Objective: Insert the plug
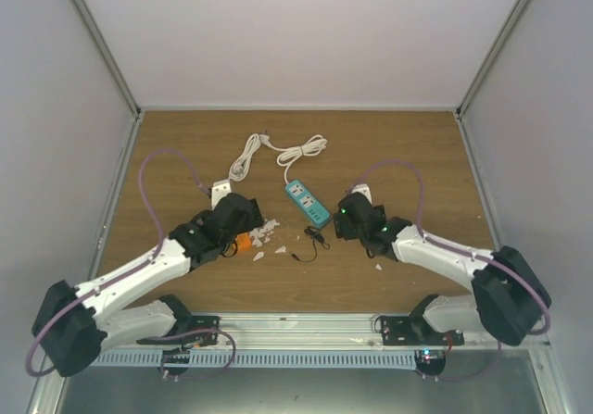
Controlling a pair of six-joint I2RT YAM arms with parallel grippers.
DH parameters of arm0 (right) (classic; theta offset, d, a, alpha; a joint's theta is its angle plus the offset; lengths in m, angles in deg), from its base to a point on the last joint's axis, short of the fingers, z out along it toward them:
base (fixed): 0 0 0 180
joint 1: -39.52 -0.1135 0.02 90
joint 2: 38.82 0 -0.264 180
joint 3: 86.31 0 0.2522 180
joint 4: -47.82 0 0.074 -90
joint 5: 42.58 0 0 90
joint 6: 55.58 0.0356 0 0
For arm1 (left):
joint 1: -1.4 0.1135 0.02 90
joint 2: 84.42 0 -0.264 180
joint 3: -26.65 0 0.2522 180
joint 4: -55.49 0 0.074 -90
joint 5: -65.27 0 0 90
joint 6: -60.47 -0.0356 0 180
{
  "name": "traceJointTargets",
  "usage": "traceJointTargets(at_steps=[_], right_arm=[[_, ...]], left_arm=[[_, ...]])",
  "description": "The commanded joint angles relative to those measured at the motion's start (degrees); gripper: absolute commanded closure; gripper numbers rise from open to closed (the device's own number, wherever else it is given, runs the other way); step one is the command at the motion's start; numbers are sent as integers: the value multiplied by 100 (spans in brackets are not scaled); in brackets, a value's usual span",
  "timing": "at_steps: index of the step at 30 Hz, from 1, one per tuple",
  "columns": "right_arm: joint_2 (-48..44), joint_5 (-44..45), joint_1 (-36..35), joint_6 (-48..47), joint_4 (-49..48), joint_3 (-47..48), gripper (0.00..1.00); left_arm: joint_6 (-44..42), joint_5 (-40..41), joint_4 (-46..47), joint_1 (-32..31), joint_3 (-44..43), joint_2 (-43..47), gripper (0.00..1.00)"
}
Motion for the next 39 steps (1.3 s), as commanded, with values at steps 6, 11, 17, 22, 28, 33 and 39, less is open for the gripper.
traceJointTargets(at_steps=[6, 11, 17, 22, 28, 33, 39], right_arm=[[964, -1225, 782, -707, -962, 223, 23], [1485, -1351, 878, -809, -1080, 313, 35], [1617, -1350, 1048, -826, -1235, 248, 38], [1695, -1517, 1133, -928, -1470, 192, 43], [1928, -1537, 1141, -970, -1511, 225, 51], [1958, -1574, 1139, -984, -1519, 217, 70], [1587, -1545, 1138, -975, -1568, 73, 94]], left_arm=[[-523, -114, 498, -43, 775, 1525, 1], [-640, -198, 585, -43, 887, 1728, 1], [-765, -353, 741, -43, 950, 1743, 1], [-887, -513, 893, -43, 1013, 1757, 1], [-1239, -1029, 1199, -43, 961, 1458, 1], [-1158, -878, 1072, -43, 873, 1338, 1], [-1169, -893, 1133, -43, 1043, 1865, 1]])
